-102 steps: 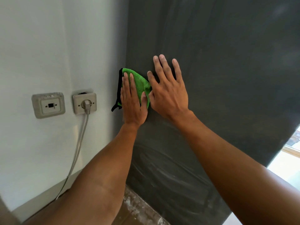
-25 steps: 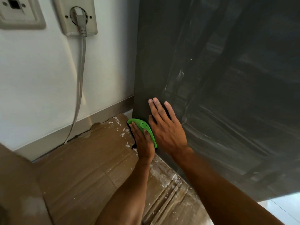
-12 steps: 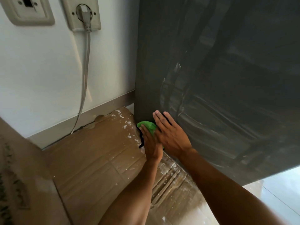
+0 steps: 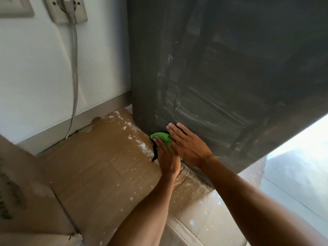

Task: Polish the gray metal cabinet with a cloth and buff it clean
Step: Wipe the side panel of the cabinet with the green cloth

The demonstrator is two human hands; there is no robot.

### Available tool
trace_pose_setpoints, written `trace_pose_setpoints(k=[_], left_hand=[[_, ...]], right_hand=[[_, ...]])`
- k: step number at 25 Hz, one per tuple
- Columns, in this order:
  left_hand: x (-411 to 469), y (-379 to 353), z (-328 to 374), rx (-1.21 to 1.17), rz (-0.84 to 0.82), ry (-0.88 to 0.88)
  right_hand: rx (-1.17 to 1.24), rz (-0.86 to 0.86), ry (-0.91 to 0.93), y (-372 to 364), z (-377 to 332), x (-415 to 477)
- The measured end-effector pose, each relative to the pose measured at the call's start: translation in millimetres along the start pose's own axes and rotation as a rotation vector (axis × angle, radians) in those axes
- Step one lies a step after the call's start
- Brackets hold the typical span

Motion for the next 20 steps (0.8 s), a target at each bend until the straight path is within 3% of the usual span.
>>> trace_pose_setpoints(k=[4, 10, 20], left_hand=[[-37, -17, 5, 0.128, -0.068, 0.002], [-48, -18, 13, 0.013, -0.088, 0.057], [-95, -30, 20, 0.113, -0.140, -0.006]], right_hand=[[0.060, 0.051, -0.015, 5, -3, -25], [0.098, 0.038, 0.028, -2, 10, -37], [0.201, 0.031, 0.095, 12, 16, -74]])
Point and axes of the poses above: each hand's wrist, its own x-axis towards the middle knuckle, its own y-axis out of the back of the hand, z = x × y, the point moved 1 cm from there along x, towards the middle knuckle, and after that the axes turned 6 degrees about z, right-handed, at the moved point
